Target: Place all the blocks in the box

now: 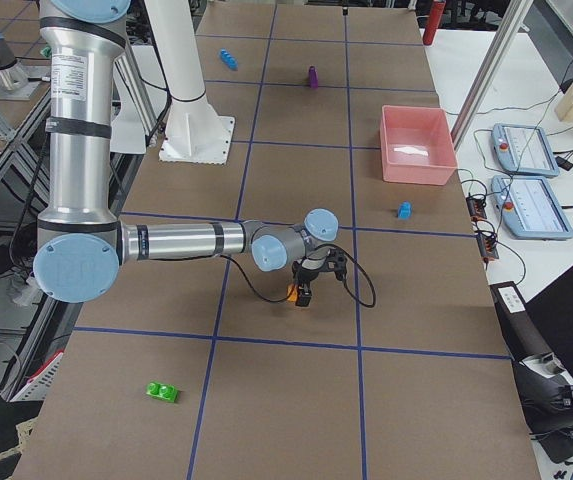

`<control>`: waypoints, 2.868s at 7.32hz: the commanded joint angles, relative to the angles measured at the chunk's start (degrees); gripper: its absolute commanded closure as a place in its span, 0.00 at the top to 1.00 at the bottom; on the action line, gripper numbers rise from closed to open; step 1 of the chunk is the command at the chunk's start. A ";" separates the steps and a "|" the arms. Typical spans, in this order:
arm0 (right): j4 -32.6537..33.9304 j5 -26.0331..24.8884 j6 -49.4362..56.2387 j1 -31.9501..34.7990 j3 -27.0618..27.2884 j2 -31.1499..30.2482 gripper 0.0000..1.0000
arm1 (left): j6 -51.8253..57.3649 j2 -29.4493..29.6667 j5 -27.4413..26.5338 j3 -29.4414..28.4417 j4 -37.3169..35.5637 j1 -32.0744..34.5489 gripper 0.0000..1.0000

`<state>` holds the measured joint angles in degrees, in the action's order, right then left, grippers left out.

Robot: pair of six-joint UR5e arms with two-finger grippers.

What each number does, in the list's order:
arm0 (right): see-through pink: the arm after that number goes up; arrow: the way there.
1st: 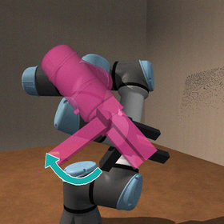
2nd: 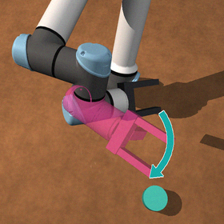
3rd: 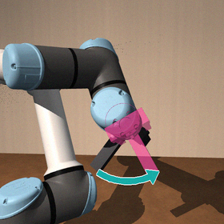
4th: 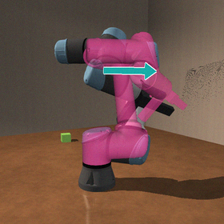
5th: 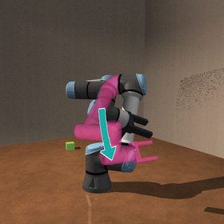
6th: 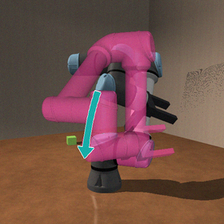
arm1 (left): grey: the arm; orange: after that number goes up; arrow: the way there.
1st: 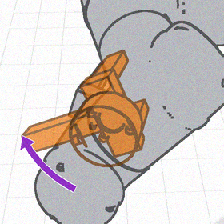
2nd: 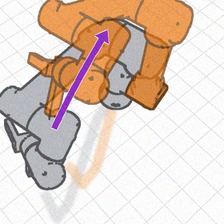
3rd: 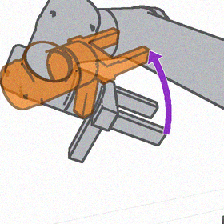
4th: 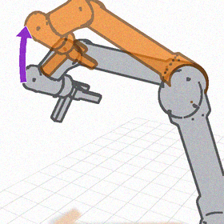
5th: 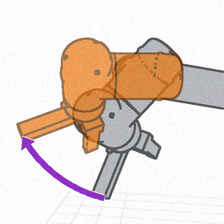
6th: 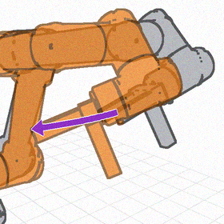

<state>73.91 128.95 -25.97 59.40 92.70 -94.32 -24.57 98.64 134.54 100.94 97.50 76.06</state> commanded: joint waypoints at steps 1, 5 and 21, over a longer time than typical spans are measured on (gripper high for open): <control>0.36 0.25 -0.40 -0.25 -0.51 -0.08 0.00 | -0.13 1.38 -0.07 -0.47 -0.03 -0.64 1.00; 0.54 3.30 -0.22 9.90 7.82 0.01 0.00 | -4.17 2.88 -0.59 0.31 4.60 -9.50 1.00; 10.73 8.52 -33.44 8.73 -19.72 56.93 0.00 | 26.77 -0.12 -24.48 1.82 6.82 -34.74 0.96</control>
<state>84.84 138.75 -59.35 69.14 77.87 -41.92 2.46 98.22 111.47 103.68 104.29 42.26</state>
